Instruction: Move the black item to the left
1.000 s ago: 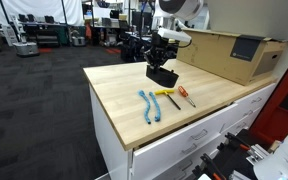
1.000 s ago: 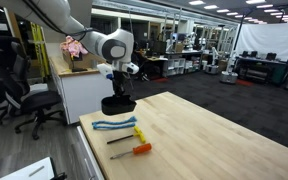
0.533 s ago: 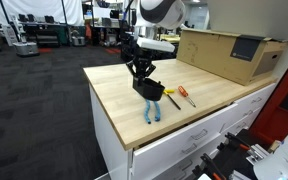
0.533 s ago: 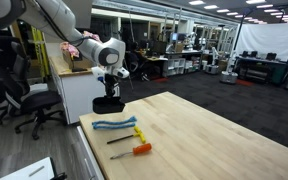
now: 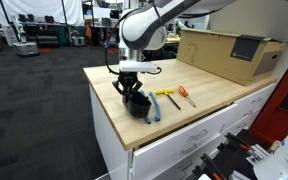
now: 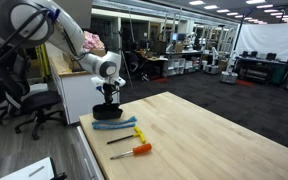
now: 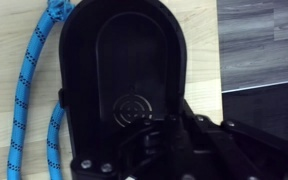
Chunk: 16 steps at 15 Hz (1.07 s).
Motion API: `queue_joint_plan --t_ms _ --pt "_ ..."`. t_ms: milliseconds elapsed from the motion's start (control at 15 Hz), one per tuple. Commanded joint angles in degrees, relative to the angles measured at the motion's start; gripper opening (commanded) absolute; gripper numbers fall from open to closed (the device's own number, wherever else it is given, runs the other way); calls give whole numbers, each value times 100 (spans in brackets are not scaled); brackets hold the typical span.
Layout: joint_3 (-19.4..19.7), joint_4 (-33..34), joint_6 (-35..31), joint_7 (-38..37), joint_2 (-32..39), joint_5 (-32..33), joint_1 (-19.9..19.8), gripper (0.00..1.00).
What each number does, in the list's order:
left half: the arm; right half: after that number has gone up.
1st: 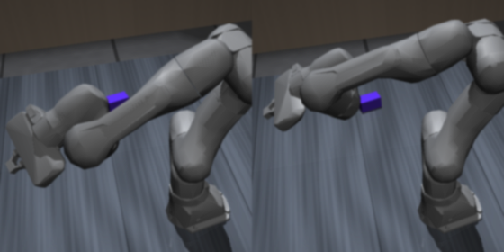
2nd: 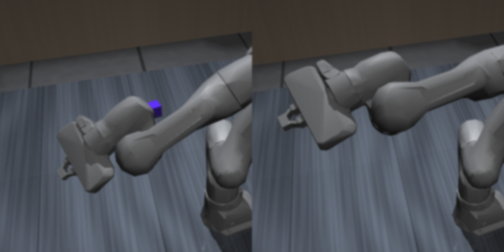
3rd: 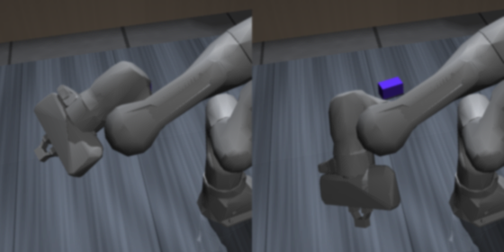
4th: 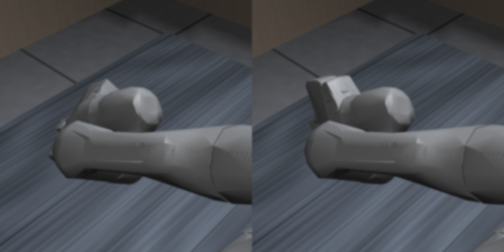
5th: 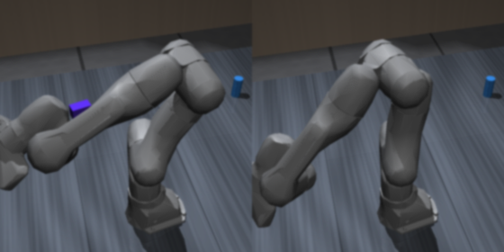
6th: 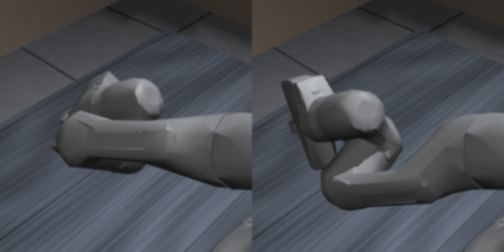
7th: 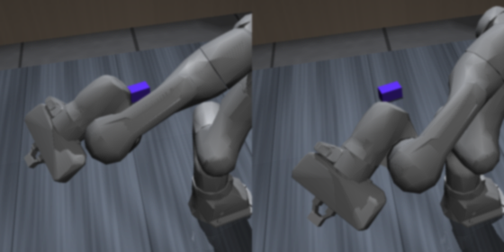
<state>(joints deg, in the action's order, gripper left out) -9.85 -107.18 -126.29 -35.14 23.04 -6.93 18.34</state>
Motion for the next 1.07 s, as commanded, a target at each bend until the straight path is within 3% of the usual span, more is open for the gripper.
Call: queue_joint_plan --t_ms 0,267,333,467,1000 --pt "123 341 -120 -319 376 337 263 2" --pt "132 413 -65 -610 366 654 433 2" --pt "132 424 -16 -634 370 710 458 32" --pt "120 430 35 -646 366 757 481 39" --pt "48 133 -55 -460 -155 742 426 94"
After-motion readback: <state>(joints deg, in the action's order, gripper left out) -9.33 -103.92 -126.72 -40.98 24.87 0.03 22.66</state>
